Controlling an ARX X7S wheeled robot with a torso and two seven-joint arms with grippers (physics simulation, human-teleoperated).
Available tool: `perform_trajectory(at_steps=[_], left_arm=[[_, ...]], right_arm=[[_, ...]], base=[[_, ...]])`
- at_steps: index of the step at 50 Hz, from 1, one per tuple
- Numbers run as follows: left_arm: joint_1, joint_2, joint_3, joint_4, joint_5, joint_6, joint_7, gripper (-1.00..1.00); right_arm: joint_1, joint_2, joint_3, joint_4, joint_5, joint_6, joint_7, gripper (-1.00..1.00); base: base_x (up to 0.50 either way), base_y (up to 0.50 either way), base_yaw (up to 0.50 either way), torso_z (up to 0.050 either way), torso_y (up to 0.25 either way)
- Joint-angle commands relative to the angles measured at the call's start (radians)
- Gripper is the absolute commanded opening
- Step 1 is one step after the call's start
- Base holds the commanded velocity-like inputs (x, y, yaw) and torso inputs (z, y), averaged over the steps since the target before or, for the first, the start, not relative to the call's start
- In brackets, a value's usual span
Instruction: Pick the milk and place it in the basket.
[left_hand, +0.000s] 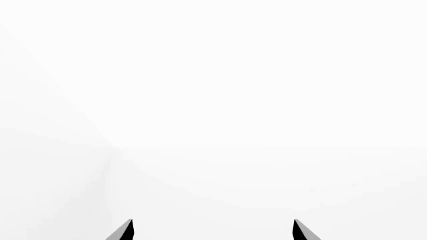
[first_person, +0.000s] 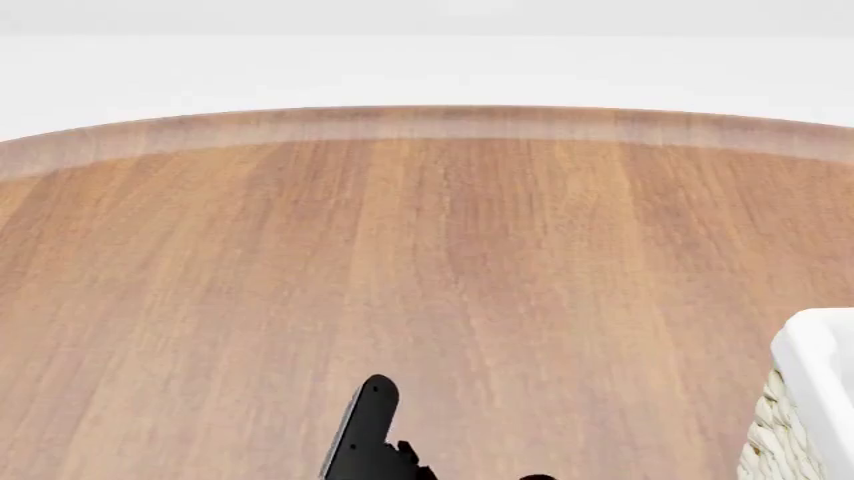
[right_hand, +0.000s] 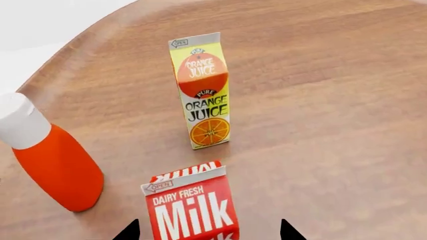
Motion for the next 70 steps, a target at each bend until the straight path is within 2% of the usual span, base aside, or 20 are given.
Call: perform_trajectory(at_steps=[1, 23, 24, 37, 45, 49, 60, 70], left_arm=[[0.005, -0.002, 0.001, 0.0, -0.003, 0.006, -0.003, 1.0], [0.009, -0.011, 0.002, -0.005, -0.009, 0.016, -0.011, 1.0], [0.009, -0.011, 0.003, -0.005, -0.009, 0.017, -0.011, 1.0], [0.011, -0.013, 0.01, -0.008, -0.009, 0.026, -0.013, 1.0], [0.016, -0.014, 0.013, -0.008, -0.009, 0.031, -0.014, 1.0], [0.019, -0.016, 0.012, -0.007, -0.011, 0.032, -0.016, 1.0], [0.024, -0.018, 0.01, -0.004, -0.022, 0.034, -0.022, 1.0], [0.028, -0.021, 0.016, -0.005, -0.02, 0.04, -0.023, 1.0]], right_arm=[[0.031, -0.054, -0.033, 0.134, -0.018, -0.058, -0.045, 1.0], [0.02, -0.118, -0.086, 0.312, -0.042, -0.156, -0.09, 1.0], [0.02, -0.12, -0.085, 0.324, -0.043, -0.164, -0.091, -1.0], [0.019, -0.118, -0.073, 0.338, -0.027, -0.175, -0.091, -1.0], [0.021, -0.111, -0.048, 0.304, -0.024, -0.157, -0.031, -1.0], [0.03, -0.108, -0.003, 0.247, -0.017, -0.112, 0.062, -1.0], [0.03, -0.03, 0.071, -0.03, 0.021, 0.02, 0.189, -1.0], [0.011, 0.037, 0.227, -0.264, 0.106, 0.111, 0.328, -1.0]], base=[[0.0, 0.0, 0.0, 0.0, 0.0], [0.0, 0.0, 0.0, 0.0, 0.0], [0.0, 0.0, 0.0, 0.0, 0.0], [0.0, 0.0, 0.0, 0.0, 0.0], [0.0, 0.0, 0.0, 0.0, 0.0], [0.0, 0.0, 0.0, 0.0, 0.0], [0.0, 0.0, 0.0, 0.0, 0.0], [0.0, 0.0, 0.0, 0.0, 0.0]])
